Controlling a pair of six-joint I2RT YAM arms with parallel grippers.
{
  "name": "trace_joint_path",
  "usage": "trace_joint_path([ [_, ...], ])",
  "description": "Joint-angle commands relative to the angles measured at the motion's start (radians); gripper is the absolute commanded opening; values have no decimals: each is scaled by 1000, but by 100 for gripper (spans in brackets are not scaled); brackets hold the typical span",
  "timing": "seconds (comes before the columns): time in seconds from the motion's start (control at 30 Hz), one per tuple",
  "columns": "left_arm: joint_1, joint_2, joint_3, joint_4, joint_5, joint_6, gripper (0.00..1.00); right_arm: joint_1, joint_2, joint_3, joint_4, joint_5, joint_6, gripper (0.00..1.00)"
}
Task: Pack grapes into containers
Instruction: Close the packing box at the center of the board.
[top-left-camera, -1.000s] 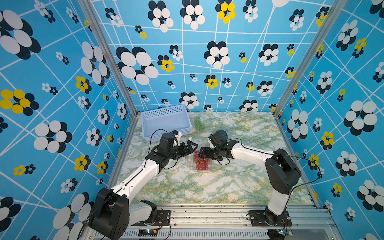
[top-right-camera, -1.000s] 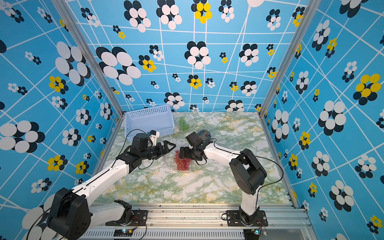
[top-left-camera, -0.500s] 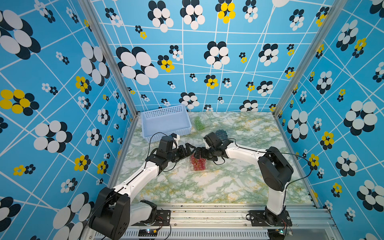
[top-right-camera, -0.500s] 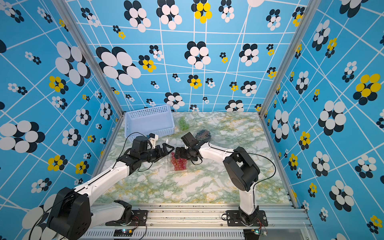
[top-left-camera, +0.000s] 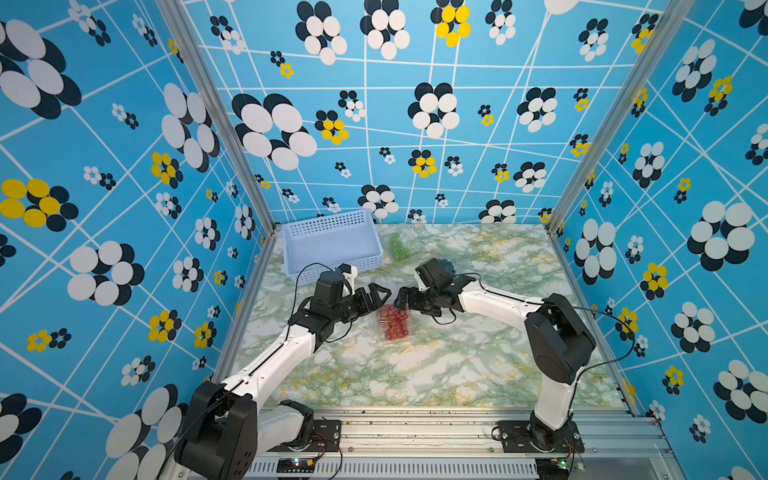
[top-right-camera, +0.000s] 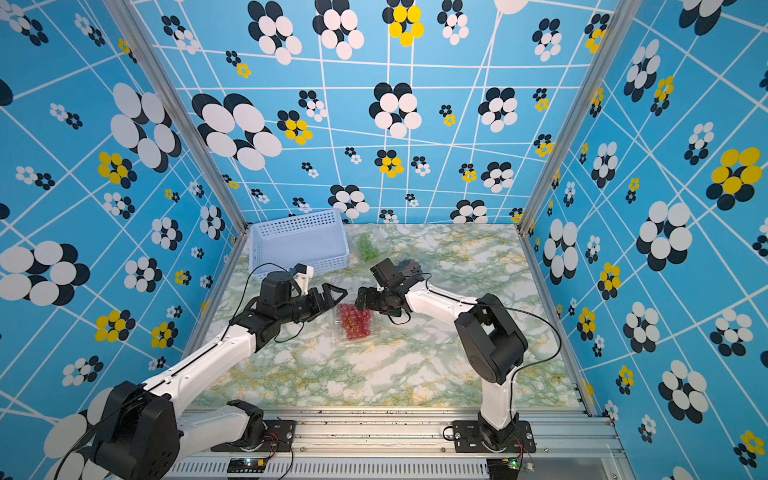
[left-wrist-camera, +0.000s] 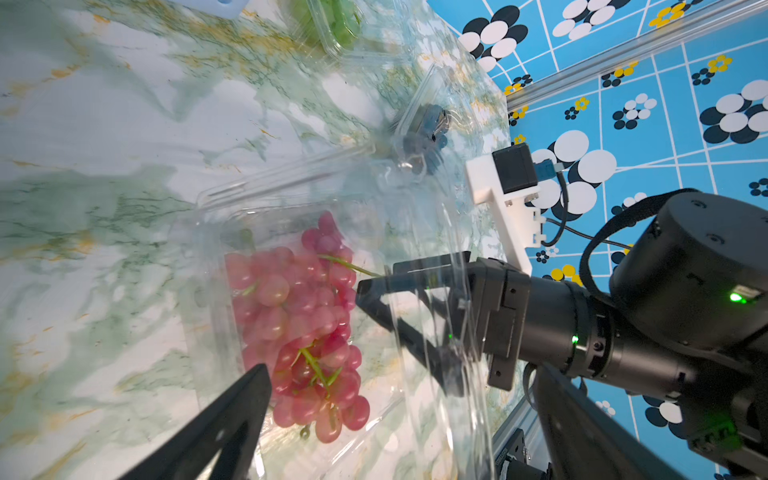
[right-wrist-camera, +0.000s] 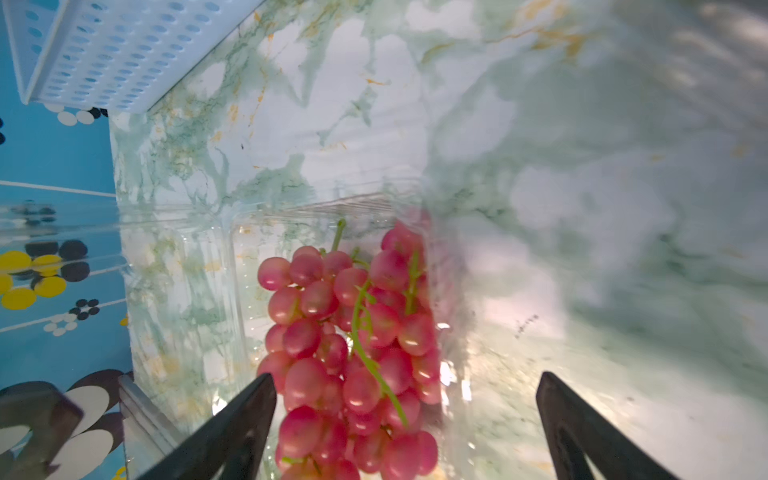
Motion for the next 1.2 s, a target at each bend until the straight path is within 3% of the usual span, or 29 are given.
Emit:
trace_joint_path([
  [0.0, -39, 38, 15, 53, -10, -23, 99, -12, -101, -61, -23, 31, -42, 99],
  [0.27, -118, 152, 25, 178, -56, -97, 100, -38, -258, -216, -6, 56, -34, 99],
  [0.57, -124, 198, -13, 244, -97, -151, 100, -41, -332, -296, 16, 53, -33, 99],
  [0.77, -123, 199, -44, 240, -111, -147, 99, -19, -290, -302, 109, -56, -24, 99],
  [1.17, -92, 137, -68, 195, -115, -127, 100, 20, -157, -290, 234, -109, 7, 91],
])
